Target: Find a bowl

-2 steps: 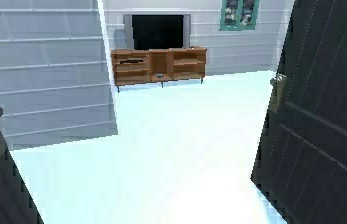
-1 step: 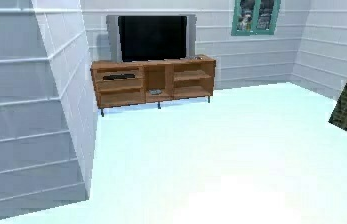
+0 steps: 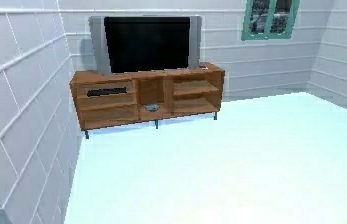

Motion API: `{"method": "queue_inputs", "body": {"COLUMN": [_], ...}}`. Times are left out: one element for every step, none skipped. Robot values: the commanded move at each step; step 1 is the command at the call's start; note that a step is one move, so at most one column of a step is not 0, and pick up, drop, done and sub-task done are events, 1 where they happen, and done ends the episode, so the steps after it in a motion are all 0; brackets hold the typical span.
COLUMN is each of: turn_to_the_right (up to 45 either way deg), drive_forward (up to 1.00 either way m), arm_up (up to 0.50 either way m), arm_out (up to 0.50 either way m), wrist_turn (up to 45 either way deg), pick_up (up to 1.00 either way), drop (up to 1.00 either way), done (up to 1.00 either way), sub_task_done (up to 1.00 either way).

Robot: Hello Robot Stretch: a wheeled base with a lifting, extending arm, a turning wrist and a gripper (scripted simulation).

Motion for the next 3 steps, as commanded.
{"method": "queue_inputs", "body": {"turn_to_the_right": [12.0,0.0,45.0], "drive_forward": [0.00,0.50,0.00], "arm_up": [0.00,0.00,0.00], "arm_out": [0.00,0.00,0.00], "wrist_turn": [0.0,0.0,0.0], "pick_up": [0.00,0.00,0.00], "drop": [0.00,0.00,0.00], "done": [0.00,0.00,0.00], "sub_task_done": [0.00,0.00,0.00]}}
